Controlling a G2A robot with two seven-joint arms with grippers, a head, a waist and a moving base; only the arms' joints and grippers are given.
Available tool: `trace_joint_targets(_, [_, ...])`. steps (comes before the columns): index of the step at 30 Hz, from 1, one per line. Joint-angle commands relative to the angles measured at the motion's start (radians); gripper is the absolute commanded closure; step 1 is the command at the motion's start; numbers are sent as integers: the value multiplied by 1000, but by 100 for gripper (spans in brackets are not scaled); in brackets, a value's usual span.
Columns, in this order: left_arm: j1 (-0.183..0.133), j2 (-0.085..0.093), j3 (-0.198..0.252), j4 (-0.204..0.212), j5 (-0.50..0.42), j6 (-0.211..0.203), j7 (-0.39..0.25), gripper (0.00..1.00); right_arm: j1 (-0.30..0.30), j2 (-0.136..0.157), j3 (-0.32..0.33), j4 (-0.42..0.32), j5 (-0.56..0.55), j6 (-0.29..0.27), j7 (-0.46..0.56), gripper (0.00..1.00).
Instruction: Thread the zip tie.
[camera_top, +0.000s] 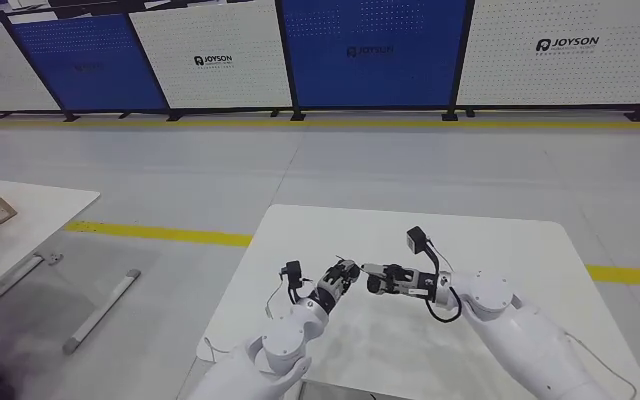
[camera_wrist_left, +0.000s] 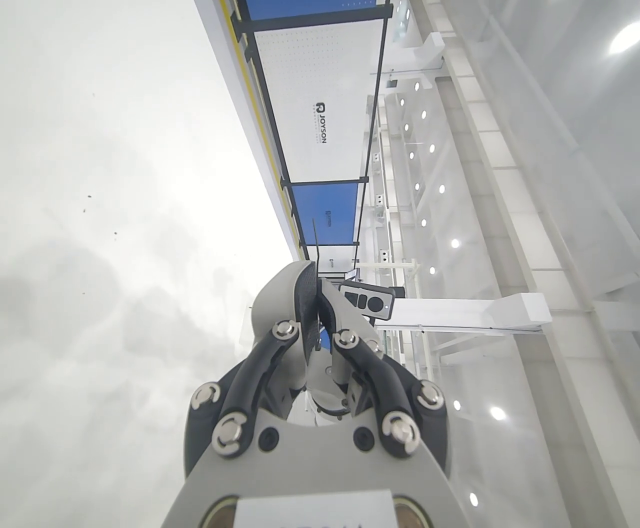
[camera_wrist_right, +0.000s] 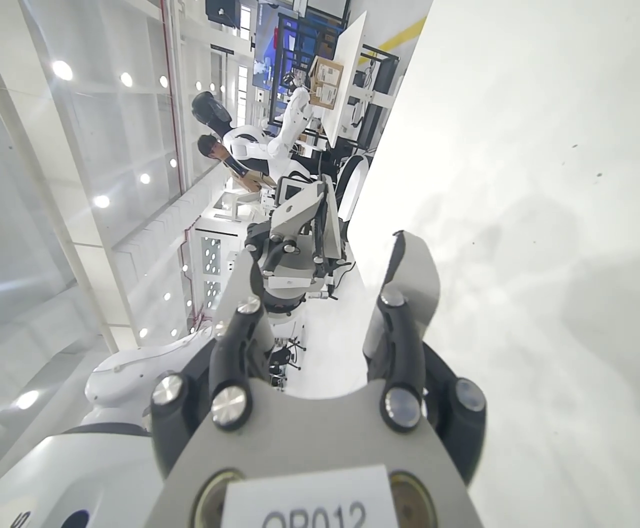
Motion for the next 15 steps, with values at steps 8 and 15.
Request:
trace_joint_targets(8, [8,-9,-12,-2,14,9,-10,100,-3,-11,19,12,-21,1,15,67])
trace_joint_targets(15, [14,-16,-19,-1,27,12,-14,100,-12,-16,39,13,-29,-2,25,80])
